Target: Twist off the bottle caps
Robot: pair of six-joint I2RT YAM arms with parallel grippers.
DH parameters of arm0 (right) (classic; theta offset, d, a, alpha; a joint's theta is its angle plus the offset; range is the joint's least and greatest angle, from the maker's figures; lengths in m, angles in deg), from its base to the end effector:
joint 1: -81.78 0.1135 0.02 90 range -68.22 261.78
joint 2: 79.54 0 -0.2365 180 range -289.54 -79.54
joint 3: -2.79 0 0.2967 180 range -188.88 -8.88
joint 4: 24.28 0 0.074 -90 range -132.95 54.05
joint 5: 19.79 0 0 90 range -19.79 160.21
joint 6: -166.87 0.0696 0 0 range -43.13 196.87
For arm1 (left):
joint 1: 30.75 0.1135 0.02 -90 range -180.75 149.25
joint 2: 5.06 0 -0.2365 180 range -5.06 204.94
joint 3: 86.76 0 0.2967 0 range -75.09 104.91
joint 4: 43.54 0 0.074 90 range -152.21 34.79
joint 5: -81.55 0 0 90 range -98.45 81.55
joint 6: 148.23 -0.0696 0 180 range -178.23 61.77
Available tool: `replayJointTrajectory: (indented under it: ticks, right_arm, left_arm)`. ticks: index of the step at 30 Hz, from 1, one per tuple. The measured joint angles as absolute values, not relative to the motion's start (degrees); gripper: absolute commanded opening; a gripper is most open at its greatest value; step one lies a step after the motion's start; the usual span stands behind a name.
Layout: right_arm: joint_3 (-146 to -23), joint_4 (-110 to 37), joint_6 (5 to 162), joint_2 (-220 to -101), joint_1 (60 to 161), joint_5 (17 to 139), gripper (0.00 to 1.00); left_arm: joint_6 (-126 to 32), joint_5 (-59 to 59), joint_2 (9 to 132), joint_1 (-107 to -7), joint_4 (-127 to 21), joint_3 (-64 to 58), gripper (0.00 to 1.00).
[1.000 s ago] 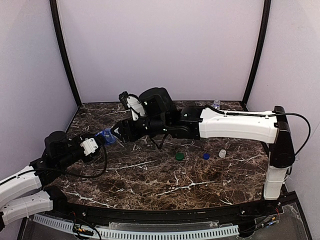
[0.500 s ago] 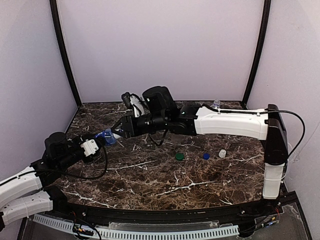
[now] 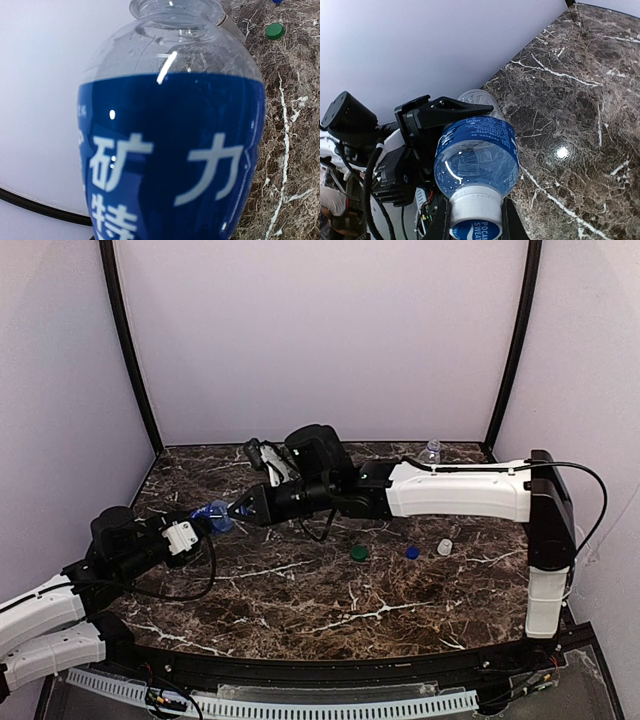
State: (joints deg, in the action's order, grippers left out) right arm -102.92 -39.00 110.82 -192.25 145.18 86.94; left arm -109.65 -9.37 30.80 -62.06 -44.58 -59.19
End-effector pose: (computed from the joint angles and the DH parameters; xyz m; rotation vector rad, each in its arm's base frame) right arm 0.2223 0.4887 0.2435 -0.7713 2.0718 1.3338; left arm 0.2258 -0.1360 0.1860 1.1418 1.3147 0.2719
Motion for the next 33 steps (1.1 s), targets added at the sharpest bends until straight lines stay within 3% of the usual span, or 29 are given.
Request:
replayJointTrajectory:
  ticks: [7,12,22,33]
  right_arm:
    - [-102.9,-40.0,107.5,-192.2,145.5,88.6,0.00]
    - [-102.3,-43.7,93.9,-190.5,147.4,87.3,0.00]
    - [-98.0,-50.8,54.7,-183.9,154.8,81.3,0.00]
    - [-96.1,-55.4,-4.4,-182.2,163.2,66.4,0.00]
  left_arm:
    - [-108.8,-6.4,30.2,-61.7,-46.8,-59.1,0.34]
    - [-103.8,2.1,30.1,-60.8,-55.1,-56.5,0.33]
    - [-96.4,24.1,30.4,-60.8,-72.0,-52.0,0.26]
    - [-95.9,33.0,30.8,-62.1,-80.7,-51.7,0.25]
